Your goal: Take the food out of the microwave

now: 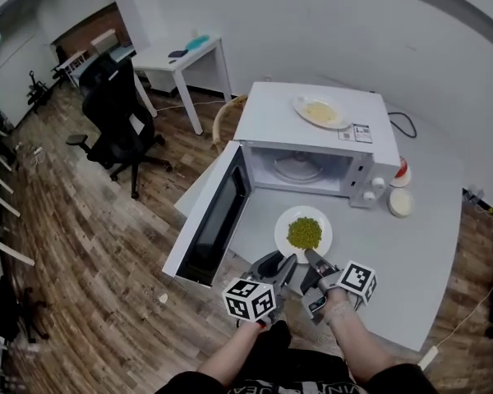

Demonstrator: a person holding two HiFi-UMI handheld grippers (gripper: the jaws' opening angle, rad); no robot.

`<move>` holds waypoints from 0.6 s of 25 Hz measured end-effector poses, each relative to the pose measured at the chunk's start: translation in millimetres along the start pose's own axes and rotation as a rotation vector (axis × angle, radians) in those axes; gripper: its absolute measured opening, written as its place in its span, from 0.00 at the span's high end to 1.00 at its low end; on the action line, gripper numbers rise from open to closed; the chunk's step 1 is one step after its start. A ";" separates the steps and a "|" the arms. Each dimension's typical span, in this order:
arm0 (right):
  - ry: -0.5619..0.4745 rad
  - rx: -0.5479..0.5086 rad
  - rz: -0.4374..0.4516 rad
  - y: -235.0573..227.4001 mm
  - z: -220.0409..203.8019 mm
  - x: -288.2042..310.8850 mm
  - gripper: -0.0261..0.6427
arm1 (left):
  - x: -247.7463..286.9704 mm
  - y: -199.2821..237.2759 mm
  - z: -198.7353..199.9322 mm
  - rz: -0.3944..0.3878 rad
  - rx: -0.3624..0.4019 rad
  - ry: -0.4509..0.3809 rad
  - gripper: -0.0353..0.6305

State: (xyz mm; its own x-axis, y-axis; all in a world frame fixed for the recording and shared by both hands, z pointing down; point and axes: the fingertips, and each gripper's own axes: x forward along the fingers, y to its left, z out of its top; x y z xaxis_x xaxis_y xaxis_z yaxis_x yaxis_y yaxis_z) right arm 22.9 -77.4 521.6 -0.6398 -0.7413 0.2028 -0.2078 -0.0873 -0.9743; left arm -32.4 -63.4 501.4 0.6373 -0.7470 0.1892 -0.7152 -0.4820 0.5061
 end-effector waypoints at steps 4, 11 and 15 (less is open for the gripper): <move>0.015 -0.015 0.001 9.1 -13.3 -21.4 0.88 | -19.8 -19.3 -2.7 0.012 -0.007 -0.020 0.76; -0.006 -0.016 -0.002 6.1 -23.5 -65.4 0.88 | -37.0 -55.7 -20.7 -0.010 0.002 -0.002 0.76; -0.009 -0.015 -0.011 5.2 -29.3 -84.0 0.88 | -44.7 -70.6 -29.7 -0.019 -0.008 0.000 0.76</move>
State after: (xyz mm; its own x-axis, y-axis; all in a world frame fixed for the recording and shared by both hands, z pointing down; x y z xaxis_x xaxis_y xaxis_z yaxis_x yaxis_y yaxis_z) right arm 53.9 3.8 502.4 -0.6308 -0.7463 0.2124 -0.2259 -0.0852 -0.9704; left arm -1.9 17.6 482.2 0.6503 -0.7382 0.1794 -0.7010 -0.4920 0.5163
